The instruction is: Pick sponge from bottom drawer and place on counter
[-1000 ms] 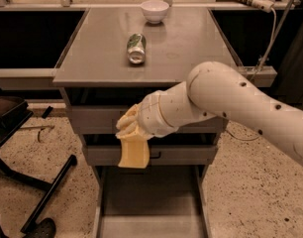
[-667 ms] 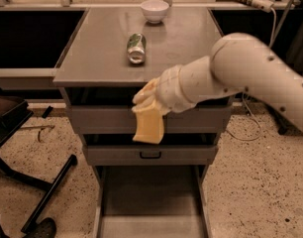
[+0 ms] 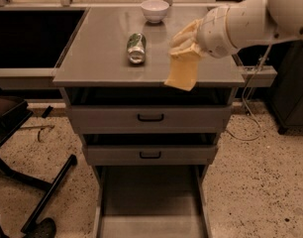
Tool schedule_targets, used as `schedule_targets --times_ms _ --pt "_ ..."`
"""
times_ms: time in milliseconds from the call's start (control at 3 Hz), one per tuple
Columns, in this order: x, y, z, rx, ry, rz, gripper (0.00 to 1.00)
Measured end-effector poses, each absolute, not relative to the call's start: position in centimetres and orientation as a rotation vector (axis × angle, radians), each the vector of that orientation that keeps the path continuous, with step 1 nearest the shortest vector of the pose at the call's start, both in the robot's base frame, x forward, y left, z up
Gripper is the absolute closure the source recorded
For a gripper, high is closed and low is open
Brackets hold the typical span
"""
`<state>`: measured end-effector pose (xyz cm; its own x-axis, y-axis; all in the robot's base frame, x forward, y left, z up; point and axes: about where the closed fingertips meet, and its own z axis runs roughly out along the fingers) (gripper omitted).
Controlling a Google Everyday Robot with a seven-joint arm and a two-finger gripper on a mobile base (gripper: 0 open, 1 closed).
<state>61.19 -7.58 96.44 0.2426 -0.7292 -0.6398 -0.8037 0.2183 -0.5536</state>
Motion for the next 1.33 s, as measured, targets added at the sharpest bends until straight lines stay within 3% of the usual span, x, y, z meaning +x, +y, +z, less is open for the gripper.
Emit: schedule_targets --times_ms 1000,1333 --pt "63.0 -7.9 98.7 -1.501 1.464 0.058 1.0" --pt "67.6 -7.9 97.3 -1.531 1.444 0.045 1.0"
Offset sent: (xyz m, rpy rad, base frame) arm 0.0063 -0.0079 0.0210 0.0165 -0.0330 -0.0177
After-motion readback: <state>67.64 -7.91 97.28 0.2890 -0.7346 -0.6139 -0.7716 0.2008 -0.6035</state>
